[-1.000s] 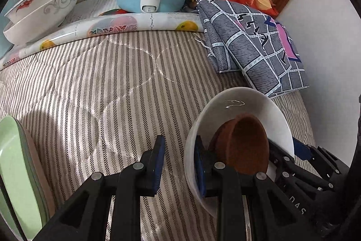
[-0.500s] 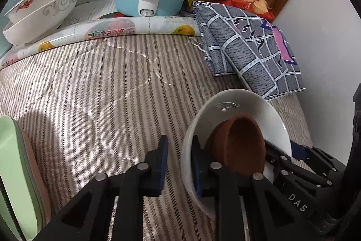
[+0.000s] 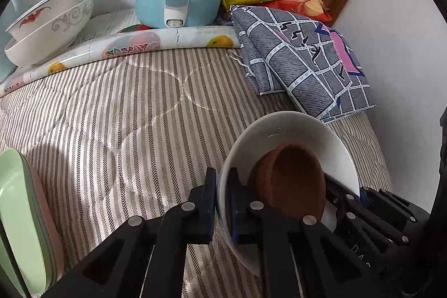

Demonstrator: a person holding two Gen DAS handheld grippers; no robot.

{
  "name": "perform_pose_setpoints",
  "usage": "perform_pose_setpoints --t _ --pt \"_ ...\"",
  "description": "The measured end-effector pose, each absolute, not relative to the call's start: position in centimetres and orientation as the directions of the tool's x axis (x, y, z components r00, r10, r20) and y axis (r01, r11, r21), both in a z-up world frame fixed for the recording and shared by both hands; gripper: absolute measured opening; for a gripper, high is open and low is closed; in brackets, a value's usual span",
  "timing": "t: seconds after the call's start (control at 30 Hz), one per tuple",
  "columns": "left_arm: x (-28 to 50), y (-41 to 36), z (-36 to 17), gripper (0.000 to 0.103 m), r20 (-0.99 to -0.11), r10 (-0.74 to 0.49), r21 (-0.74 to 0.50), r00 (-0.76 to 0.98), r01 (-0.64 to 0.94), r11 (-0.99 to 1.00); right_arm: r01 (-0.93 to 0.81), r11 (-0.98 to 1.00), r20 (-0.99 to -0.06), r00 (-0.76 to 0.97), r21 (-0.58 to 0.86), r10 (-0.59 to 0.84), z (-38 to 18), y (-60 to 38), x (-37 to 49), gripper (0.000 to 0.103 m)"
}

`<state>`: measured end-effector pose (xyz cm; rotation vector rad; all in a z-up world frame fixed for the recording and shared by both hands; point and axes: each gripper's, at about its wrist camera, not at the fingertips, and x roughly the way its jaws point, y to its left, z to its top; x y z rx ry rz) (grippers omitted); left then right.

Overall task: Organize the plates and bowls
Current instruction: 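Grasp the white bowl rim with the left tool while the right tool grips it too, then lift the white bowl with both tools and carry it toward the green plates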

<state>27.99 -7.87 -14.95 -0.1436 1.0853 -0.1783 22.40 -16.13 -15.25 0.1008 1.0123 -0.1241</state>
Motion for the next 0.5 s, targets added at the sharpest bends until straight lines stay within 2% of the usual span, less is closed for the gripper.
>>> perform_pose_setpoints --t 0.5 --pt "24.5 -7.8 -14.1 0.008 -0.865 -0.212 -0.206 0.455 0.063 0.977 0.169 0.985 -0.850 0.525 0.046 -0.050 -14.2 -15.6 19.2 0.009"
